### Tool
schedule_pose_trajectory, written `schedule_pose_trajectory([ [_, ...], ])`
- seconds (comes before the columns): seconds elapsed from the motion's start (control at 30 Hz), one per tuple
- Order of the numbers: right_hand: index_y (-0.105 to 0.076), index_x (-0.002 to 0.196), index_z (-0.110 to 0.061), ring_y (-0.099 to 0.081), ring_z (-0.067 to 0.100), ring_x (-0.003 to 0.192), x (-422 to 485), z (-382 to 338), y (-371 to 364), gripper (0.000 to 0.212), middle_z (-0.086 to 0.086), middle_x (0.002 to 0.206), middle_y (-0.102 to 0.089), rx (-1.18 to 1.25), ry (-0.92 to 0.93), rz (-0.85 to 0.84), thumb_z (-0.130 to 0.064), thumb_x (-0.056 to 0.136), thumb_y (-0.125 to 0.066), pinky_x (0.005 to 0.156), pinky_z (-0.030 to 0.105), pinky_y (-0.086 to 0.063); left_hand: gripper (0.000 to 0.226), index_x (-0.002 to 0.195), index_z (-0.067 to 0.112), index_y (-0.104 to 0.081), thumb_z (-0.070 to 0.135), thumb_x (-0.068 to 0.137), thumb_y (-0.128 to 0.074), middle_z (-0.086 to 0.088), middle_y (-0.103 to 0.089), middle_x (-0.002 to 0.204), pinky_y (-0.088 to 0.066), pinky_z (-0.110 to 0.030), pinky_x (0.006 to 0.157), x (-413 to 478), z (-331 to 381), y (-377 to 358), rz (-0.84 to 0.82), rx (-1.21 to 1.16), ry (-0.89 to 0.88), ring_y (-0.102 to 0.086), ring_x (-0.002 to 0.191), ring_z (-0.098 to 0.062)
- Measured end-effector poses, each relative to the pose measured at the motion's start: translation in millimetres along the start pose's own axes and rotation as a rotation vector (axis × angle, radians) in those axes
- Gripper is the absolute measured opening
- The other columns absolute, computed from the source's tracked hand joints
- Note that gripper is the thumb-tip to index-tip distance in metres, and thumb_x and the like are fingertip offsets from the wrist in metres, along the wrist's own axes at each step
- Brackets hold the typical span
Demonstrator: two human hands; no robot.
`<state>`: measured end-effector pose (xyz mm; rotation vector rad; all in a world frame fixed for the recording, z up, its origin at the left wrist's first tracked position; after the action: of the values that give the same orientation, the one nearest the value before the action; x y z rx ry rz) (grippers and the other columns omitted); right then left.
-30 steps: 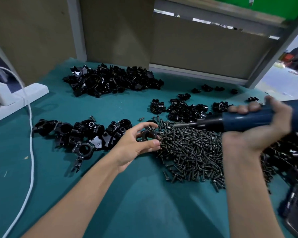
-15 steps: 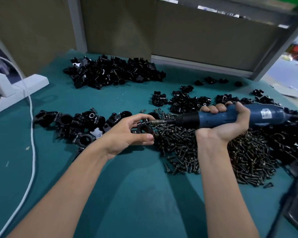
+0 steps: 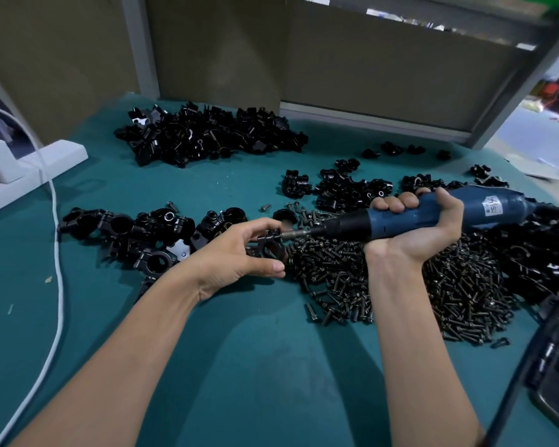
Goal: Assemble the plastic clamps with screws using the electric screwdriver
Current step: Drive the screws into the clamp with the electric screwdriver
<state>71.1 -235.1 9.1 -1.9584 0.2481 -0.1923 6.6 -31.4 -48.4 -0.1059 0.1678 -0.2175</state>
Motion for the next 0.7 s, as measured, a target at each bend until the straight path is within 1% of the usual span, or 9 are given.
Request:
schedule_pose_trajectory([
  [0.1, -0.048, 0.069, -0.016, -0.04, 0.012, 0.042, 0.1, -0.2, 1.9, 0.016, -0.005, 0.052, -0.044, 0.008, 0.003, 0.001, -0.026, 0.081, -0.052, 0.048, 0.02, -0.038, 0.058, 0.119, 0.026, -0.065, 0.002, 0.068, -0.081, -0.009, -0.066, 0.114, -0.058, -0.041, 0.09, -0.7, 0.6, -0.5, 0.01, 0.057, 0.002, -0.073, 0.095, -0.03],
  [0.13, -0.048, 0.069, -0.015, -0.04, 0.012, 0.042, 0.4, -0.4, 2.1, 0.014, -0.005, 0.053, -0.044, 0.011, 0.005, -0.001, -0.026, 0.077, -0.054, 0.048, 0.02, -0.038, 0.059, 0.119, 0.027, -0.065, 0.003, 0.068, -0.081, -0.007, -0.065, 0.117, -0.057, -0.042, 0.091, -0.9, 0.9, -1.1, 0.008, 0.065, -0.001, -0.073, 0.096, -0.03],
  [0.2, -0.048, 0.069, -0.015, -0.04, 0.012, 0.042, 0.4, -0.6, 2.0, 0.015, -0.005, 0.053, -0.044, 0.017, 0.007, -0.006, -0.027, 0.069, -0.057, 0.048, 0.021, -0.038, 0.055, 0.118, 0.028, -0.065, -0.003, 0.074, -0.079, -0.005, -0.063, 0.12, -0.058, -0.041, 0.089, -0.6, 0.8, -2.1, -0.001, 0.06, -0.009, -0.073, 0.096, -0.031],
  [0.23, -0.048, 0.069, -0.015, -0.04, 0.012, 0.042, 0.4, -0.8, 2.3, 0.016, -0.005, 0.053, -0.044, 0.017, 0.008, -0.007, -0.028, 0.068, -0.057, 0.048, 0.021, -0.038, 0.051, 0.115, 0.028, -0.067, -0.005, 0.076, -0.077, -0.006, -0.065, 0.117, -0.059, -0.039, 0.086, -0.4, 0.3, -2.1, 0.0, 0.06, -0.01, -0.073, 0.095, -0.031],
  [0.3, -0.048, 0.068, -0.015, -0.04, 0.012, 0.042, 0.9, -0.7, 3.2, 0.015, -0.005, 0.053, -0.044, 0.018, 0.009, -0.005, -0.027, 0.073, -0.056, 0.048, 0.021, -0.038, 0.043, 0.105, 0.028, -0.07, -0.005, 0.077, -0.077, -0.007, -0.07, 0.105, -0.06, -0.035, 0.083, 0.0, -0.6, -1.5, 0.01, 0.074, -0.006, -0.073, 0.094, -0.03],
  [0.37, -0.048, 0.068, -0.015, -0.04, 0.012, 0.042, 1.6, -0.2, 4.3, 0.015, -0.005, 0.053, -0.044, 0.023, 0.003, -0.001, -0.025, 0.077, -0.053, 0.048, 0.021, -0.038, 0.039, 0.099, 0.029, -0.071, -0.002, 0.077, -0.078, -0.005, -0.074, 0.095, -0.06, -0.035, 0.084, 0.3, -1.5, -0.6, 0.011, 0.093, 0.001, -0.073, 0.094, -0.029],
  [0.47, -0.048, 0.067, -0.015, -0.04, 0.012, 0.042, 2.9, 0.8, 5.3, 0.02, -0.005, 0.053, -0.044, 0.022, -0.008, 0.001, -0.023, 0.085, -0.046, 0.048, 0.02, -0.038, 0.038, 0.105, 0.022, -0.069, -0.004, 0.078, -0.077, -0.008, -0.074, 0.096, -0.06, -0.037, 0.085, 0.4, -2.3, 0.1, 0.007, 0.102, 0.022, -0.073, 0.095, -0.03],
  [0.53, -0.048, 0.066, -0.015, -0.04, 0.012, 0.042, 3.1, 1.3, 5.7, 0.021, -0.005, 0.053, -0.044, 0.02, -0.009, -0.001, -0.023, 0.085, -0.044, 0.048, 0.02, -0.038, 0.038, 0.108, 0.018, -0.067, -0.005, 0.079, -0.076, -0.008, -0.073, 0.095, -0.06, -0.037, 0.086, 0.2, -2.9, -0.2, 0.002, 0.102, 0.032, -0.073, 0.095, -0.03],
  [0.7, -0.048, 0.065, -0.015, -0.039, 0.012, 0.041, 2.9, 2.9, 7.6, 0.021, -0.005, 0.052, -0.044, 0.032, -0.018, 0.009, -0.022, 0.084, -0.044, 0.048, 0.02, -0.038, 0.04, 0.111, 0.016, -0.067, -0.006, 0.079, -0.075, -0.01, -0.072, 0.098, -0.059, -0.041, 0.089, -1.0, -3.7, 0.2, -0.001, 0.111, 0.055, -0.073, 0.096, -0.031],
])
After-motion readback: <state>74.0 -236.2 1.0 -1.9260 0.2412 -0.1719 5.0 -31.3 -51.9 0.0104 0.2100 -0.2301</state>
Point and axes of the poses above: each hand's wrist, its own x-axis towards the middle knuckle, its own y-axis out of the back of the hand, z = x × y, the point moved 5 cm from there along x, towards the middle knuckle
